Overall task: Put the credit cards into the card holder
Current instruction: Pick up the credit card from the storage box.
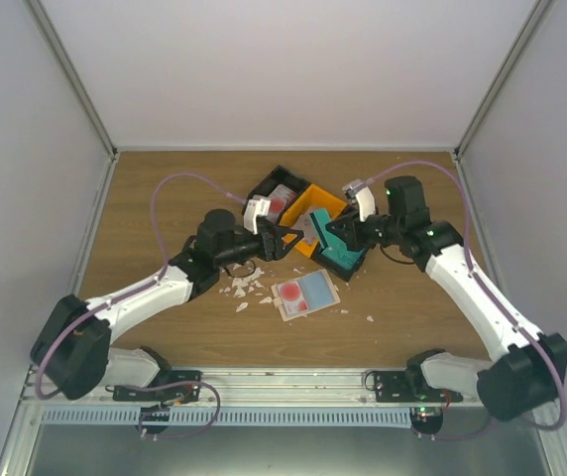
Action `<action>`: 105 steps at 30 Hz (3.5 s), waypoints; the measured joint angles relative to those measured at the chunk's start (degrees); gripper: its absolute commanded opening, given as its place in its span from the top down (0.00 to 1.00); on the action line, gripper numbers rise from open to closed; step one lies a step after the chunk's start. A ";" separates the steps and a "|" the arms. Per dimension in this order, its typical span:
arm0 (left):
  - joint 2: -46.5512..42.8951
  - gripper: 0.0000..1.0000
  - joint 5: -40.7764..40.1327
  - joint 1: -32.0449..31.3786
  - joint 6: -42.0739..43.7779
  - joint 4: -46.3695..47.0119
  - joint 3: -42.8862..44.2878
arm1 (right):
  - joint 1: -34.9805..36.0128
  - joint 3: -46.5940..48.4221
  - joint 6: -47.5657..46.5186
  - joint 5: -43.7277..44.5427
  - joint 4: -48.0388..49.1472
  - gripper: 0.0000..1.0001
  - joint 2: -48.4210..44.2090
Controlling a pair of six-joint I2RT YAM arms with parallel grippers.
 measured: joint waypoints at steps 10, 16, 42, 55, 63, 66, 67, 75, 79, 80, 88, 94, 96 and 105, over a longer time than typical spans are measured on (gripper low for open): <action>-13.27 0.13 6.73 -0.09 -5.07 6.34 -8.02 | 0.13 -18.62 19.30 -20.98 25.92 0.99 -12.59; -16.52 0.20 8.70 -1.46 -10.05 9.07 -10.58 | 0.61 -27.15 34.75 -26.53 43.87 1.00 -14.43; -11.69 0.78 11.45 -4.07 -16.96 15.80 -10.60 | 1.46 -35.23 59.93 -30.99 75.87 0.99 -12.28; -10.29 1.00 9.51 -4.70 -15.82 15.52 -10.93 | 1.70 -34.95 50.31 -27.45 60.54 0.43 -12.72; -10.34 1.00 -0.02 -4.85 -14.53 5.40 -16.17 | 2.05 -31.58 33.44 -11.04 34.05 0.44 -10.29; -10.12 1.00 -1.84 -4.85 -14.69 3.54 -18.18 | 4.02 -31.39 29.66 -3.85 26.77 0.45 -6.64; -9.77 1.00 -2.21 -4.85 -14.97 3.34 -18.95 | 5.16 -31.28 28.83 -1.90 25.14 0.45 -5.42; -2.38 1.00 -2.21 -4.85 -18.18 4.83 -22.12 | 13.18 -25.33 25.75 15.45 14.56 0.45 7.28; 0.48 1.00 -1.62 -4.85 -19.63 6.21 -22.40 | 15.26 -22.14 25.18 22.01 11.65 0.45 11.23; 0.94 1.00 -1.49 -4.85 -19.96 6.78 -22.43 | 15.63 -21.59 25.09 23.23 11.19 0.45 12.17; 2.97 1.00 -0.96 -4.85 -21.51 9.42 -22.77 | 17.59 -20.24 25.11 27.26 9.05 0.46 15.52; 3.17 1.00 -0.98 -4.85 -22.10 10.27 -23.45 | 18.56 -20.00 27.30 24.41 9.38 0.53 15.72; 3.17 1.00 -1.05 -4.85 -22.18 10.36 -23.87 | 19.28 -20.00 28.79 22.67 9.55 0.56 15.72; 1.75 1.00 -3.50 -4.85 -23.93 9.97 -26.49 | 22.91 -16.52 33.86 21.59 8.68 0.53 19.08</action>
